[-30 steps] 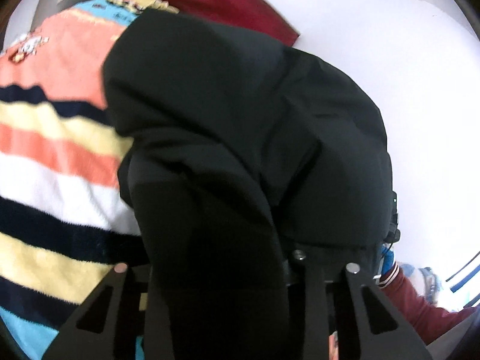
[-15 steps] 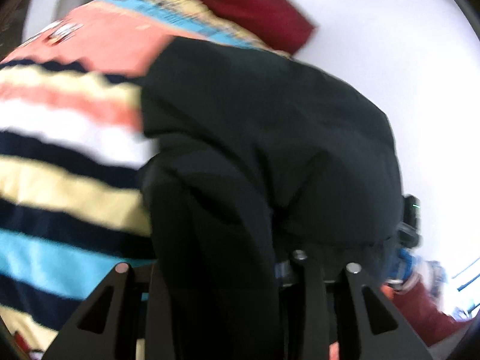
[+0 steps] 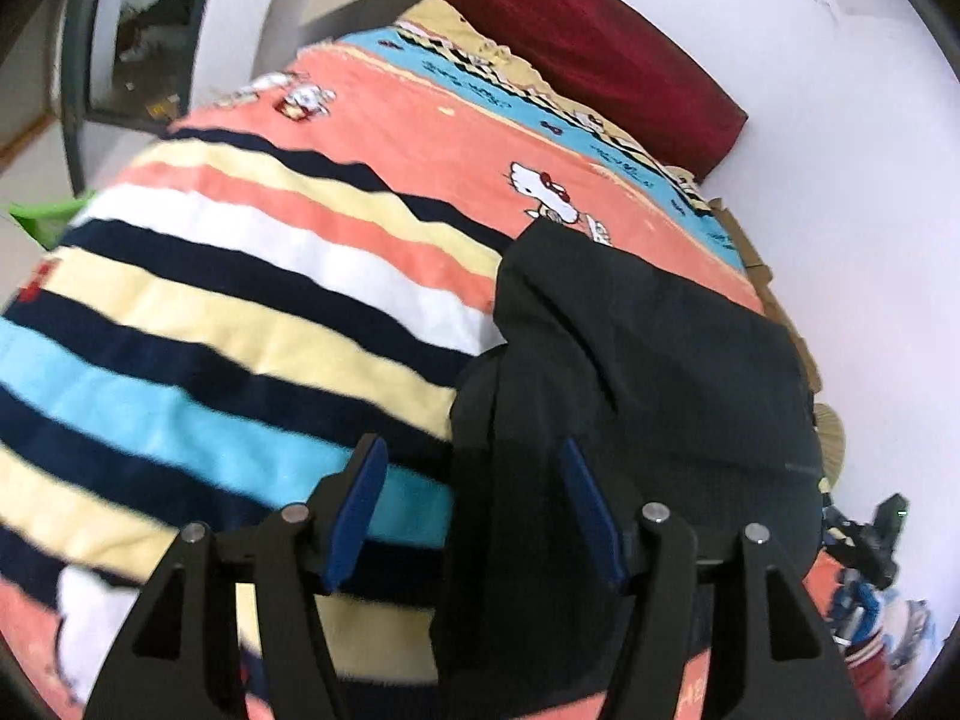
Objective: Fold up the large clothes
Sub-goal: 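Release the jacket and pull both grippers back from it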
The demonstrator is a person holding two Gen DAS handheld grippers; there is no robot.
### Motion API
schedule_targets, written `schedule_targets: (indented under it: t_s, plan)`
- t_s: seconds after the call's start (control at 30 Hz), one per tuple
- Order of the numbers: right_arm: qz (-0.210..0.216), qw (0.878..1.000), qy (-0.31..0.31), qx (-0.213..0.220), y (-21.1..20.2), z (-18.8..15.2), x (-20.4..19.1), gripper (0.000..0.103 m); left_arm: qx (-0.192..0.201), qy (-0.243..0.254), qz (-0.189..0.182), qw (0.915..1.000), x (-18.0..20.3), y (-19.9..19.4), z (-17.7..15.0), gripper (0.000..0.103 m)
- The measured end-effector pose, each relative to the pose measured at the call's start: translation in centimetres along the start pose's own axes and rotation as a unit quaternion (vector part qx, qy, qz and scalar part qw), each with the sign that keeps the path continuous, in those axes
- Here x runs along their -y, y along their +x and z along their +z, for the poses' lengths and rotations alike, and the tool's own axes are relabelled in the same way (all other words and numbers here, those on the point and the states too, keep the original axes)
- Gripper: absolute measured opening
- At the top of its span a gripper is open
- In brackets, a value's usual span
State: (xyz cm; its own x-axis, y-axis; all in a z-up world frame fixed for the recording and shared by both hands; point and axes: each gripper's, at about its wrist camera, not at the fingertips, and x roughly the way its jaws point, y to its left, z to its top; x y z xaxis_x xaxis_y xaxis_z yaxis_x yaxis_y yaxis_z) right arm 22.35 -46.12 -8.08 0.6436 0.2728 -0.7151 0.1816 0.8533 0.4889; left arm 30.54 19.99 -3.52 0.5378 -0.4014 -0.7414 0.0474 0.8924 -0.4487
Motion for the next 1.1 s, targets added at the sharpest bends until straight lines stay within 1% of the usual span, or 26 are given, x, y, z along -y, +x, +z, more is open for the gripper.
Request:
schedule_targets:
  t_s: [0.03,0.13,0.23,0.27,0.33,0.37,0.4,0.47,0.5,0.53,0.57,0.6,0.63,0.7,0.8,0.83,0.9,0.97,1.03,1.1]
  plan:
    - [-0.005,1.0,-0.006,0.003,-1.0,-0.6,-0.7,0.081,0.004,0.004,0.003,1.0,0.1,-0.4,-0.2,0.059]
    - [-0.017,1.0,-0.024,0.009,-4.2,-2.5,-2.5,0.081,0.021,0.016,0.008,0.9996,1.7,-3.4,-2.3,0.059]
    - [-0.027,0.998,-0.054,0.022,-7.7,-5.2,-5.2,0.081,0.042,0.043,0.028,0.9978,4.1,-7.1,-5.2,0.059]
    - [-0.032,0.997,-0.061,0.025,-8.7,-5.9,-6.1,0.081,0.047,0.048,0.032,0.9973,4.4,-7.8,-5.9,0.06]
    - [-0.05,0.995,-0.082,0.035,-10.5,-7.9,-8.0,0.083,0.061,0.061,0.048,0.9951,5.9,-9.6,-8.0,0.06]
    - [-0.062,0.992,-0.101,0.045,-11.6,-9.3,-9.3,0.083,0.069,0.073,0.063,0.9929,6.8,-10.5,-9.4,0.06]
    - [-0.069,0.99,-0.11,0.05,-11.7,-9.9,-9.7,0.084,0.075,0.083,0.073,0.991,7.6,-11.2,-10.4,0.06]
    - [-0.098,0.983,-0.139,0.069,-13.0,-12.2,-11.7,0.089,0.09,0.108,0.098,0.9852,9.2,-12.2,-12.9,0.06]
    - [-0.113,0.979,-0.152,0.08,-13.4,-13.2,-12.5,0.093,0.096,0.116,0.108,0.9827,9.7,-12.6,-13.9,0.061]
    - [-0.132,0.971,-0.175,0.097,-14.0,-14.8,-13.8,0.097,0.104,0.125,0.121,0.9793,10.4,-12.8,-15.1,0.062]
    - [-0.14,0.966,-0.189,0.111,-14.5,-15.9,-14.7,0.098,0.108,0.13,0.127,0.9774,10.9,-13.0,-15.8,0.065]
    - [-0.144,0.962,-0.197,0.119,-15.0,-16.7,-15.4,0.101,0.117,0.142,0.139,0.9731,11.7,-13.2,-17.2,0.069]
    - [-0.151,0.956,-0.213,0.134,-15.4,-18.1,-16.4,0.102,0.124,0.149,0.149,0.9696,12.3,-13.5,-18.1,0.071]
    - [-0.16,0.948,-0.228,0.153,-16.1,-19.7,-17.5,0.102,0.13,0.158,0.162,0.9654,13.2,-13.7,-19.7,0.073]
    - [-0.17,0.936,-0.245,0.186,-17.1,-22.1,-18.9,0.103,0.14,0.161,0.17,0.9621,14.1,-14.3,-21.7,0.074]
    - [-0.173,0.934,-0.246,0.193,-17.3,-22.6,-19.1,0.102,0.148,0.163,0.175,0.9596,14.3,-14.6,-22.3,0.074]
    - [-0.175,0.931,-0.246,0.206,-17.9,-23.7,-19.5,0.103,0.158,0.162,0.179,0.9574,14.6,-15.1,-23.2,0.074]
    - [-0.178,0.928,-0.245,0.219,-18.5,-24.6,-19.7,0.103,0.18,0.157,0.181,0.9541,14.9,-16.0,-24.4,0.074]
    - [-0.183,0.923,-0.248,0.228,-18.9,-25.0,-19.7,0.102,0.188,0.156,0.18,0.9529,15.2,-16.3,-25.3,0.074]
    - [-0.187,0.92,-0.25,0.237,-19.2,-25.4,-19.8,0.102,0.188,0.158,0.182,0.9522,15.5,-16.2,-25.8,0.074]
